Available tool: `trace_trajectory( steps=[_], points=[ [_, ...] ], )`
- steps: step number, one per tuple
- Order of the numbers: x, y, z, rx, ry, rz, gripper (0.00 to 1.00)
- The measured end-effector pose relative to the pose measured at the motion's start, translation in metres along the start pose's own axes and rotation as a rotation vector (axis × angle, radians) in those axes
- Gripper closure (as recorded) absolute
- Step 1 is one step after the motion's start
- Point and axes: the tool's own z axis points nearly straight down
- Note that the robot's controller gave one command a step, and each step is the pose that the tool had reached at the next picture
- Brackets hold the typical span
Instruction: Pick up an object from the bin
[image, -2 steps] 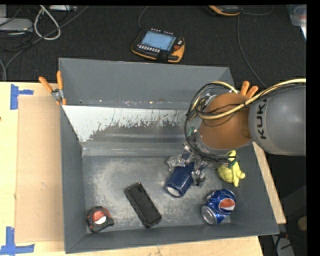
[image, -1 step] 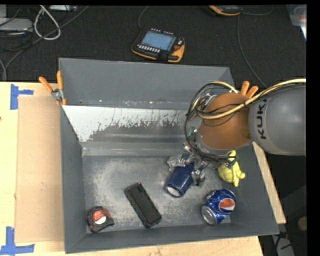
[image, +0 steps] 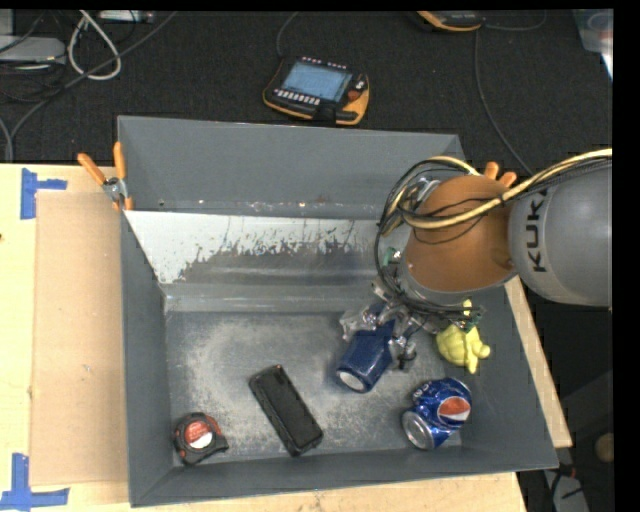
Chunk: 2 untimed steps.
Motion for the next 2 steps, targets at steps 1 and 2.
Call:
trace_trajectory(
  steps=[1, 2],
  points=[
    [-0.003, -0.003, -0.052, 0.009, -0.007, 0.001, 1.00],
    [-0.004, -0.002, -0.080, 0.005, -0.006, 0.005, 1.00]
  ],
)
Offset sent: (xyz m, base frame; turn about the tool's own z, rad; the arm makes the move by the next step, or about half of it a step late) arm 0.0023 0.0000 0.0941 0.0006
